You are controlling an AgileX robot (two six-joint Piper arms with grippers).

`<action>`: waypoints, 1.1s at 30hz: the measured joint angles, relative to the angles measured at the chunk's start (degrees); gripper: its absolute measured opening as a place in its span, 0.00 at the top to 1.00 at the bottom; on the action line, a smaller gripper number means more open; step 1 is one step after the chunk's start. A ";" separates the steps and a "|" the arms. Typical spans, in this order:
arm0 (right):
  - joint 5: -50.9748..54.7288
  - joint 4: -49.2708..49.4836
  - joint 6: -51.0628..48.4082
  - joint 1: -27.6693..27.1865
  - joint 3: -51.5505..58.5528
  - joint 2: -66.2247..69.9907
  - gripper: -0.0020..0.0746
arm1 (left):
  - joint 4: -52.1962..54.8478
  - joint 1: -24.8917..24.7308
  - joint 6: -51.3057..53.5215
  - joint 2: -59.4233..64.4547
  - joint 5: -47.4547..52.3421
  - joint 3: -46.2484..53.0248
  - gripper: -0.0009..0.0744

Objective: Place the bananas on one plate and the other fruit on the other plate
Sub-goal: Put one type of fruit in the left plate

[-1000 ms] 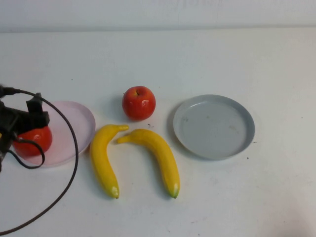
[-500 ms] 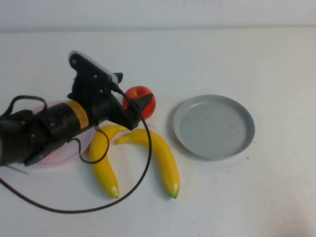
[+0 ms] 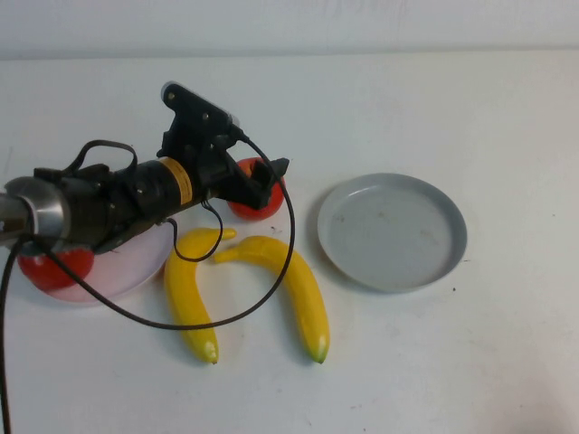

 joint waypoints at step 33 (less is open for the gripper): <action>0.00 0.00 0.00 0.00 0.00 0.00 1.00 | -0.34 0.00 -5.44 0.04 12.80 -2.62 0.23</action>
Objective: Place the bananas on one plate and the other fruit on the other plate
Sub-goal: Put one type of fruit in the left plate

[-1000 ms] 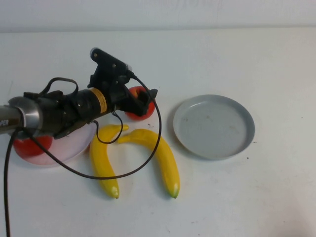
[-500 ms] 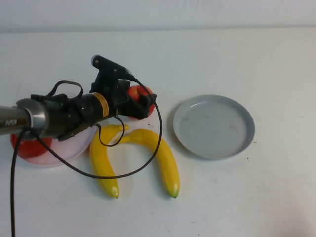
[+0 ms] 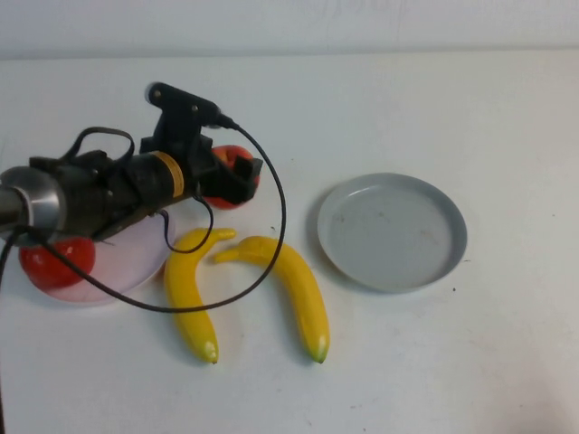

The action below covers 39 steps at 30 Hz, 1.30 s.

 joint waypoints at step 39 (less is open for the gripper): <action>0.00 0.00 0.00 0.00 0.00 0.00 1.00 | -1.01 7.09 -10.04 -35.57 13.96 23.37 0.36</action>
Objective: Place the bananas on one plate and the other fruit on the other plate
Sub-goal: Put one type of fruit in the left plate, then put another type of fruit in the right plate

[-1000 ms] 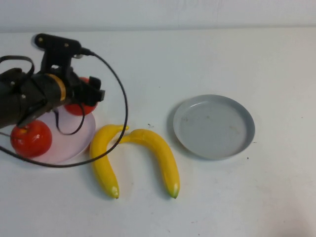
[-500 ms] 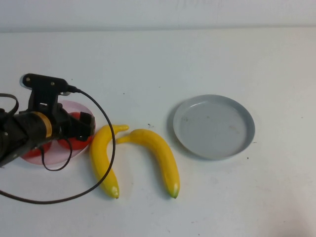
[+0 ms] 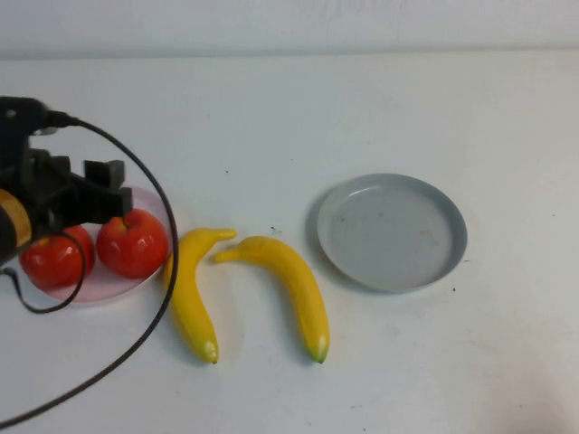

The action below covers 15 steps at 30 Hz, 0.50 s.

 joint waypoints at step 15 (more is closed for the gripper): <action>0.00 0.00 0.00 0.00 0.00 0.00 1.00 | 1.02 0.00 -5.15 -46.30 8.27 23.86 0.98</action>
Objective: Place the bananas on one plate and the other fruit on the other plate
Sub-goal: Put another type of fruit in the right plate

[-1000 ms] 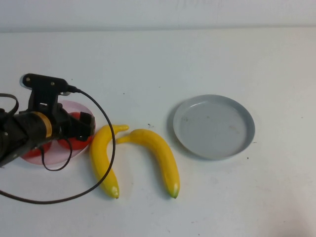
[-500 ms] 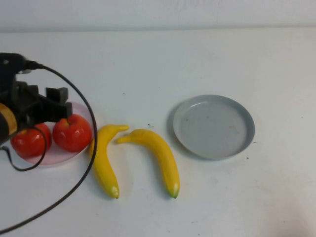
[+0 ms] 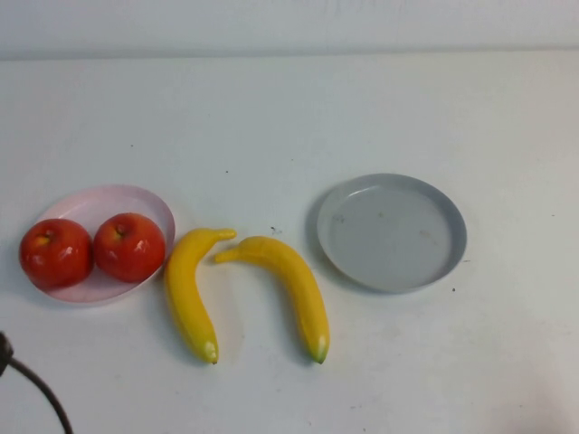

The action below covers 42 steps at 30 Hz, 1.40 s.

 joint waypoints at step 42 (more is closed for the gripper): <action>0.00 0.00 0.00 0.00 0.09 0.00 1.00 | -41.14 8.47 47.79 -29.26 3.59 19.62 0.99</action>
